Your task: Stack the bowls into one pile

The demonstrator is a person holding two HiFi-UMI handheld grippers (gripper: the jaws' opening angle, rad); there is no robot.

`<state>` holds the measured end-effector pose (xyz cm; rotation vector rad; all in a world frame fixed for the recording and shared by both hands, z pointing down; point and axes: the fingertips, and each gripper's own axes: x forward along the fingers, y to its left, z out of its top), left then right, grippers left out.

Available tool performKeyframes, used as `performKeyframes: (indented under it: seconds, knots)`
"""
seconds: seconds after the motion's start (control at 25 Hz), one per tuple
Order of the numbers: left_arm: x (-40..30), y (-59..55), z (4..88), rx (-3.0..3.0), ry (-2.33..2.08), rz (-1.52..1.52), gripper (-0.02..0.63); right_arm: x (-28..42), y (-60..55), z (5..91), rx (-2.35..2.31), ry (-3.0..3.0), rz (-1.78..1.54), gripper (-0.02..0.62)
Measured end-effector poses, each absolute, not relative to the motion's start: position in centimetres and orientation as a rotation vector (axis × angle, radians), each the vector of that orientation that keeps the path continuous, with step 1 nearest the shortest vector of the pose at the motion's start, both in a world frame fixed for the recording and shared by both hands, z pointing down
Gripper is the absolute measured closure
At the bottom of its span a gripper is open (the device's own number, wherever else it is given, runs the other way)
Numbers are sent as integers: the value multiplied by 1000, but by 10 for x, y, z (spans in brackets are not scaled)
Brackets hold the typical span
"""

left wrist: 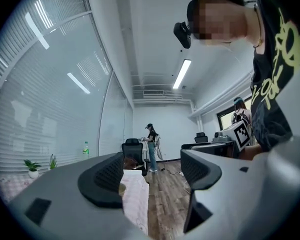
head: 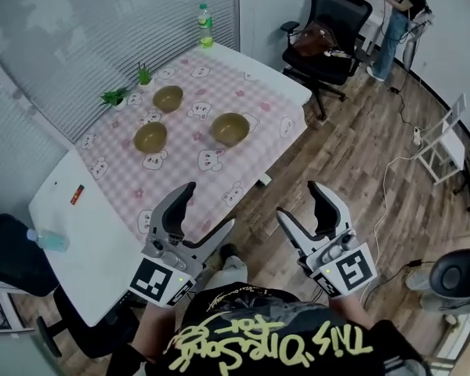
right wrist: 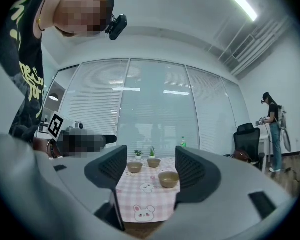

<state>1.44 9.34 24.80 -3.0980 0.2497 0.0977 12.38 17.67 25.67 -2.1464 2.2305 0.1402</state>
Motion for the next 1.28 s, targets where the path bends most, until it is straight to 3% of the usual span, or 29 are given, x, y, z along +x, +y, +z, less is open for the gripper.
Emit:
performKeyframes:
  seconds: [0.6, 1.28]
  knots:
    - [79, -28, 245, -3093, 150, 58, 249, 180, 43, 248, -2145, 2195, 131, 308]
    - [106, -66, 309, -3218, 184, -163, 247, 201, -2, 274, -2009, 2414, 35, 308]
